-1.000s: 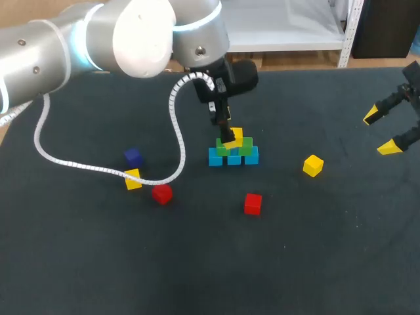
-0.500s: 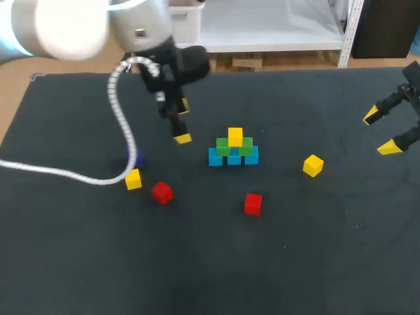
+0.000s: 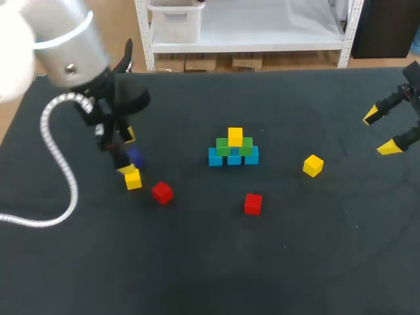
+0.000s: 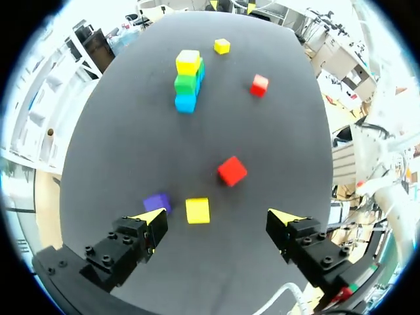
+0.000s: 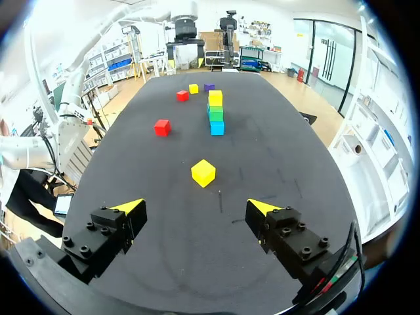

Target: Place the blue cubes, place green cubes on the blue cubes, place the yellow cubes on the green cubes, then place the red cubes on the yellow cubes, and place purple cube on the red cubes.

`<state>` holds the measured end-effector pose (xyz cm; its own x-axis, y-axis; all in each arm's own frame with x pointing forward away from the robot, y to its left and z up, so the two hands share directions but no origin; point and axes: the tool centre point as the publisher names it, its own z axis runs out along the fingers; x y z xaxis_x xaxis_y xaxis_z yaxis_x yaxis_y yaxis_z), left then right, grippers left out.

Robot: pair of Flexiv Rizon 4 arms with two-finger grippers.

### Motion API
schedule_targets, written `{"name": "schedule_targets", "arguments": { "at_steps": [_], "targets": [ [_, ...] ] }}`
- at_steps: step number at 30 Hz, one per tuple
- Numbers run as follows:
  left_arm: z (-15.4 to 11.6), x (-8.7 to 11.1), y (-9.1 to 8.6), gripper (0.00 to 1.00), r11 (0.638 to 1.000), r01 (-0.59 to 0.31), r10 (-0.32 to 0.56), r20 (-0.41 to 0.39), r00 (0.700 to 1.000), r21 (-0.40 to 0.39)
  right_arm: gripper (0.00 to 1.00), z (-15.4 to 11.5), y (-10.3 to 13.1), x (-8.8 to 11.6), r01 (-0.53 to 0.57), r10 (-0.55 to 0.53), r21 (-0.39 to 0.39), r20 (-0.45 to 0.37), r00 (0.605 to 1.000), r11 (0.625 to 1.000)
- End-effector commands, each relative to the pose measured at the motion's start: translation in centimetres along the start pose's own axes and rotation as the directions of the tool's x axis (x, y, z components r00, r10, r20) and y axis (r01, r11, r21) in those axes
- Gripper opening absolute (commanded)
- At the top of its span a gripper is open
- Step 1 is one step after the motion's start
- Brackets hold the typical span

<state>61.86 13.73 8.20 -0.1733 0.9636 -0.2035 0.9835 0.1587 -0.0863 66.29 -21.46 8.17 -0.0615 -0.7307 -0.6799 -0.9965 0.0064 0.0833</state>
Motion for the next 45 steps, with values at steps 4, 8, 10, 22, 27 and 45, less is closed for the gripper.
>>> {"name": "schedule_targets", "arguments": {
  "at_steps": [4, 8, 10, 22, 27, 45],
  "targets": [
    [2.3, 3.9, 0.6, 1.00, 1.000, 0.004, -0.003, 0.132, 0.991, -0.011, 1.00, 0.0, -0.1, 0.1, 0.001, -0.001, -0.001, 0.003, 1.000, 1.000],
    [3.3, 4.4, 1.1, 1.00, 1.000, 0.007, -0.004, 0.161, 0.987, -0.020, 1.00, 0.0, -0.1, 0.1, 0.001, -0.001, -0.001, 0.003, 1.000, 1.000],
    [3.7, 4.6, 1.4, 1.00, 1.000, 0.010, -0.007, 0.176, 0.984, -0.019, 1.00, 0.0, -0.1, 0.1, 0.001, -0.001, -0.001, 0.003, 1.000, 1.000],
    [6.1, 3.7, 1.9, 1.00, 0.999, -0.026, 0.030, 0.222, 0.975, -0.022, 1.00, 0.0, -0.1, 0.1, 0.001, -0.001, -0.001, 0.003, 1.000, 1.000],
    [6.7, 3.3, 2.2, 1.00, 1.000, -0.008, 0.011, 0.245, 0.969, -0.014, 1.00, 0.0, -0.1, 0.1, 0.001, -0.001, -0.001, 0.003, 1.000, 1.000],
    [8.1, 2.3, 3.7, 0.75, 1.000, -0.011, 0.017, 0.246, 0.969, -0.026, 1.00, 0.0, -0.1, 0.1, 0.001, -0.001, -0.001, 0.003, 1.000, 1.000]
  ]
}}
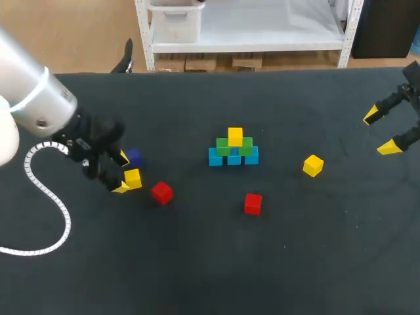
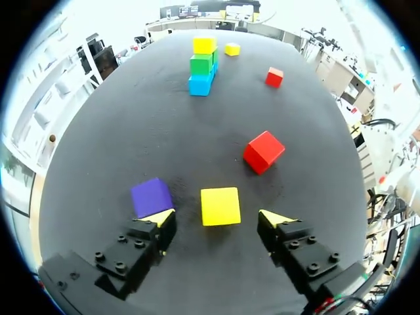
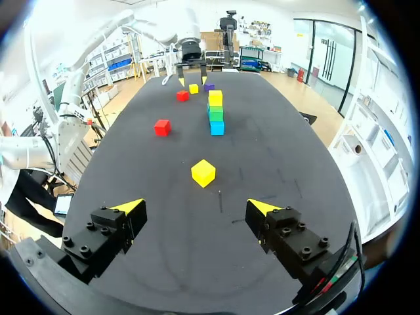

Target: Place the blue cubes, place green cubes on the blue cubes, place the yellow cubes on the green cubes, then place the red cubes on the yellow cubes, and place purple cube on the red cubes.

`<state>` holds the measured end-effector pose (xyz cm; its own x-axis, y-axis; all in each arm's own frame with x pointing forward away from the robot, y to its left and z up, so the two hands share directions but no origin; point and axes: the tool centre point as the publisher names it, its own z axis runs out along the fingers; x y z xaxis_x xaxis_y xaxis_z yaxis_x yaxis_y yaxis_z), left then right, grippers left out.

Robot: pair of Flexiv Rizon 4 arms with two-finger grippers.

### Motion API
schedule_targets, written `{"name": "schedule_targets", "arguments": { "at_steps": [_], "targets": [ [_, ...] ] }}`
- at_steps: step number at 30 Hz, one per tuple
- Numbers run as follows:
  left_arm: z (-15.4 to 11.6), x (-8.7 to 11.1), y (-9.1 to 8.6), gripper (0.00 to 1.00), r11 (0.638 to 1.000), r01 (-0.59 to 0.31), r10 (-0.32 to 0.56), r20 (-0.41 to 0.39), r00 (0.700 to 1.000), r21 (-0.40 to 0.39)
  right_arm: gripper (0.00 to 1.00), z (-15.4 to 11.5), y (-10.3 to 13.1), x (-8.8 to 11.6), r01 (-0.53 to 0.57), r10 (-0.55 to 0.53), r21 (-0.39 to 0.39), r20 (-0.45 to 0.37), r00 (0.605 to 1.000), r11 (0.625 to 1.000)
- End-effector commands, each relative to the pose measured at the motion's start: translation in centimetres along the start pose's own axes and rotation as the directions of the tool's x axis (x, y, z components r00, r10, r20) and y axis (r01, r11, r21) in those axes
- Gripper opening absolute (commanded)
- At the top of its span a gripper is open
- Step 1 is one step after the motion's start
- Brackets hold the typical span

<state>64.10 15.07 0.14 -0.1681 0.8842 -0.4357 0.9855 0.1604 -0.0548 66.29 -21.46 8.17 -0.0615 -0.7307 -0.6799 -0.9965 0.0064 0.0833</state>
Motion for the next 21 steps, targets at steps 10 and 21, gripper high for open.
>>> {"name": "schedule_targets", "arguments": {
  "at_steps": [10, 21],
  "targets": [
    [1.7, -0.9, 0.2, 0.31, 1.000, 0.004, -0.004, 0.016, 1.000, 0.013, 1.00, 0.0, -0.1, 0.1, 0.001, -0.001, -0.001, 0.003, 1.000, 1.000],
    [-0.6, -0.3, -1.2, 0.00, 1.000, -0.009, 0.009, 0.012, 1.000, -0.006, 1.00, 0.0, -0.1, 0.1, 0.001, -0.001, -0.001, 0.003, 1.000, 1.000]
  ]
}}
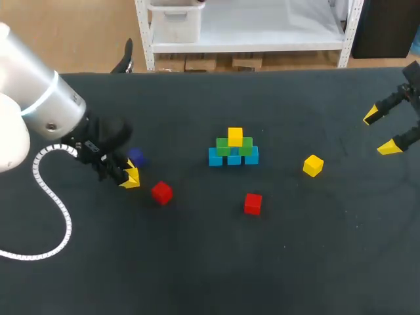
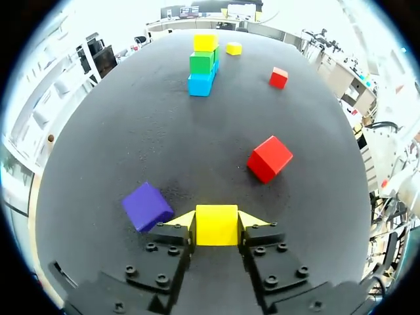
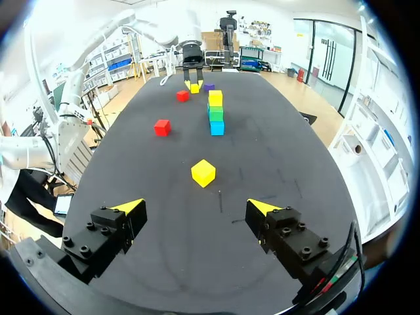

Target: Place the blue cubes, place green cubes on the blue cubes, place the yellow cubes on the green cubes, then place the red cubes on the yellow cubes, and place purple cube on the red cubes.

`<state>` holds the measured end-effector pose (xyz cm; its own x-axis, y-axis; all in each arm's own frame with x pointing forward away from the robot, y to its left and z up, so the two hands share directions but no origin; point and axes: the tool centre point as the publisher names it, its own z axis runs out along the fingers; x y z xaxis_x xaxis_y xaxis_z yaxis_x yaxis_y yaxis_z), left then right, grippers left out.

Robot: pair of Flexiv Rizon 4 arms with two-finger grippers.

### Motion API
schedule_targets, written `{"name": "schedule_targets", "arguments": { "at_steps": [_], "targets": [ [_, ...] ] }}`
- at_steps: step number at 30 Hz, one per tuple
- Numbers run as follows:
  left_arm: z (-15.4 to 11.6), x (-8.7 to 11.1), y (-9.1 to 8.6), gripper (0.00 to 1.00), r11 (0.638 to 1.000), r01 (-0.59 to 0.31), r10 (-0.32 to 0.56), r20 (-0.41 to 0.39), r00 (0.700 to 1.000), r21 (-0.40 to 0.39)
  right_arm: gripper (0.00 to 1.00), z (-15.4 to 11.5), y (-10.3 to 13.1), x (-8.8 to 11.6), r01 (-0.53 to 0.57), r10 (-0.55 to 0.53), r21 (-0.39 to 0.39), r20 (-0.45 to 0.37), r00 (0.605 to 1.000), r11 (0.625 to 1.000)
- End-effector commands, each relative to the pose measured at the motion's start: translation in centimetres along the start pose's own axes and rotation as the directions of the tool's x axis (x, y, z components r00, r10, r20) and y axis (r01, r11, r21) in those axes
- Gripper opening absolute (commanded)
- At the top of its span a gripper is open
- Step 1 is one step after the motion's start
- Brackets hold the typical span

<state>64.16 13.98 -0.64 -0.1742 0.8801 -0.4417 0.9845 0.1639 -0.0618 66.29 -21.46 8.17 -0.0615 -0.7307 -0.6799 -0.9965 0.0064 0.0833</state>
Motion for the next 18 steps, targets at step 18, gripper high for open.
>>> {"name": "schedule_targets", "arguments": {
  "at_steps": [18],
  "targets": [
    [-8.1, -7.0, -1.8, 0.00, 0.959, -0.276, 0.276, 0.017, 0.961, 0.057, 1.00, 0.0, -0.1, 0.1, 0.001, -0.001, -0.001, 0.003, 1.000, 1.000]
  ]
}}
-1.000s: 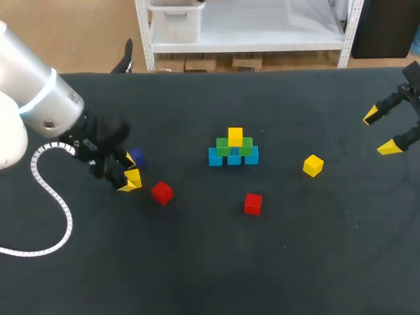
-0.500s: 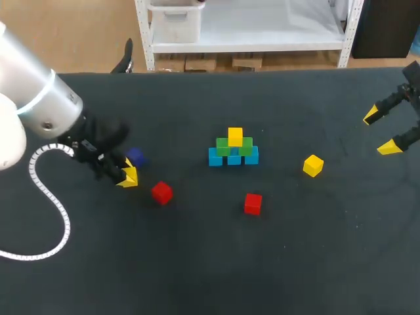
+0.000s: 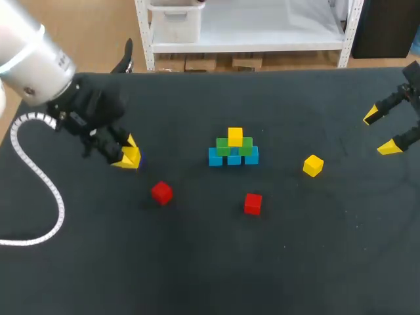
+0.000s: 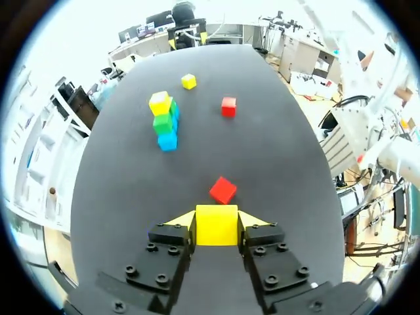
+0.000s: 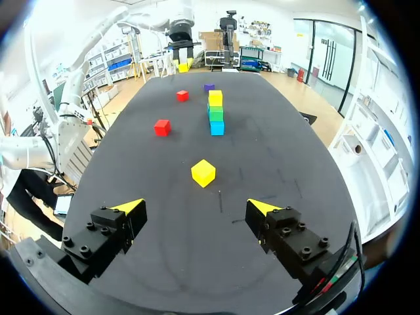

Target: Place the blue cubes, place green cubes on the blue cubes, place the yellow cubes on the green cubes, then place the red cubes on the yellow cubes, and place purple cube on the red cubes.

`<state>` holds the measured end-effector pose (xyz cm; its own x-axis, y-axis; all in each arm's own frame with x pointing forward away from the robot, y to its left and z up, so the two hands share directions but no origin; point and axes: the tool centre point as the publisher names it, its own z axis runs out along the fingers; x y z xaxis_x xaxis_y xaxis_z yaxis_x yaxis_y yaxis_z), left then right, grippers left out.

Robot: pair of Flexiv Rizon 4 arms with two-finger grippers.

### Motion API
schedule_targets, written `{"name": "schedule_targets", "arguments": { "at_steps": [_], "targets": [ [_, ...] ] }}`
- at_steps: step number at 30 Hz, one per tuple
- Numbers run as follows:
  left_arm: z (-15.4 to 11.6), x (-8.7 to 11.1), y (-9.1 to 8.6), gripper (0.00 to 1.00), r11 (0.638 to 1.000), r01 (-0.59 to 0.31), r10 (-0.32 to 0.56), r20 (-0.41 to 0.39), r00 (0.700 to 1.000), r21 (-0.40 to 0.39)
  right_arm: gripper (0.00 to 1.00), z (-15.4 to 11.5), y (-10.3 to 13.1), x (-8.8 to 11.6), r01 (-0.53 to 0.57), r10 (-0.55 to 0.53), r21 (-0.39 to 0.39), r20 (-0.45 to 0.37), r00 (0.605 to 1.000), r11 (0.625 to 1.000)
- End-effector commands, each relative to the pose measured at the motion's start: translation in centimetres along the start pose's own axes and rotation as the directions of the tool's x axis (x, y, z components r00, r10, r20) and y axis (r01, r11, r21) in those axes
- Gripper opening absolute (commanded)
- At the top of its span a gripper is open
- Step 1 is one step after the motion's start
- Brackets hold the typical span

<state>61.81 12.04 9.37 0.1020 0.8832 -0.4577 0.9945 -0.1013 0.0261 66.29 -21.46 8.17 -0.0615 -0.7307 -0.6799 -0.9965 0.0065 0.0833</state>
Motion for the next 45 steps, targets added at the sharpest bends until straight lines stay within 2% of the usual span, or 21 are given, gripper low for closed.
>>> {"name": "schedule_targets", "arguments": {
  "at_steps": [1, 6, 11, 16, 29, 45],
  "targets": [
    [0.0, -1.3, 2.3, 0.00, 1.000, -0.002, 0.002, -0.001, 1.000, 0.011, 1.00, 0.0, -0.1, 0.1, 0.001, -0.001, -0.001, 0.002, 1.000, 1.000],
    [1.2, -3.1, 5.2, 0.00, 0.999, 0.053, -0.053, 0.030, 0.998, -0.009, 1.00, 0.0, -0.1, 0.1, 0.001, -0.001, -0.001, 0.002, 1.000, 1.000],
    [3.0, -5.6, 7.7, 0.00, 0.998, 0.070, -0.070, 0.042, 0.997, -0.007, 1.00, 0.0, -0.1, 0.1, 0.001, -0.001, -0.001, 0.002, 1.000, 1.000],
    [4.6, -7.6, 9.3, 0.00, 0.997, 0.079, -0.079, 0.056, 0.995, -0.002, 1.00, 0.0, -0.1, 0.1, 0.001, -0.001, -0.001, 0.002, 1.000, 1.000],
    [7.3, -10.3, 11.0, 0.00, 0.997, 0.073, -0.073, 0.041, 0.996, -0.003, 1.00, 0.0, -0.1, 0.1, 0.001, -0.001, -0.001, 0.002, 1.000, 1.000],
    [9.4, -11.8, 10.7, 0.00, 0.997, 0.073, -0.074, 0.031, 0.997, 0.019, 1.00, 0.0, -0.1, 0.1, 0.001, -0.001, -0.001, 0.002, 1.000, 1.000]
  ]
}}
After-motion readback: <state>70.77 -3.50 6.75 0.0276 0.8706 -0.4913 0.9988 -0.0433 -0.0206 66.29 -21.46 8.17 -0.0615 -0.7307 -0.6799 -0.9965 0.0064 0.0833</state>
